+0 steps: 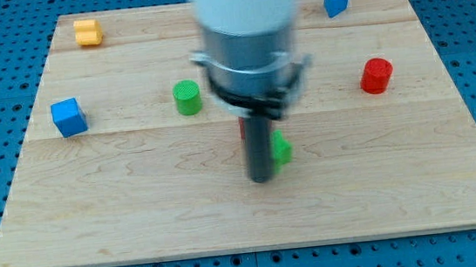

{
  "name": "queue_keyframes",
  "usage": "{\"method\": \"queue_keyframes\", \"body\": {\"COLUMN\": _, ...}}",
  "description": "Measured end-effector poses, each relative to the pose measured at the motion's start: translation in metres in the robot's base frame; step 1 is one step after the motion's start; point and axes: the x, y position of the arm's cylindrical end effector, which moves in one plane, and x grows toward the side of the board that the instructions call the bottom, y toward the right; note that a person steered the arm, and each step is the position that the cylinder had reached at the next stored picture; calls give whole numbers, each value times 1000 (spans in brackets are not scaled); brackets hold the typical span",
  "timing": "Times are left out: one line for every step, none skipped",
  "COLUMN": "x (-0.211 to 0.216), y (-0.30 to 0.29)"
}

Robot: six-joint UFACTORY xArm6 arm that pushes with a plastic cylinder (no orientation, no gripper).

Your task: Move the green star slightly right

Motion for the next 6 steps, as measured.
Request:
{"method": "queue_keyframes", "body": {"x": 5, "y": -22}}
{"method": "queue_keyframes", "body": {"x": -5, "y": -80}}
{"method": "queue_keyframes", "body": {"x": -43, "y": -69}}
{"method": "queue_keyframes", "body": {"x": -46, "y": -5}}
{"method": "queue_keyframes", "body": {"x": -33, "y": 49}}
{"method": "queue_keyframes", "body": {"x": -13, "y": 76}}
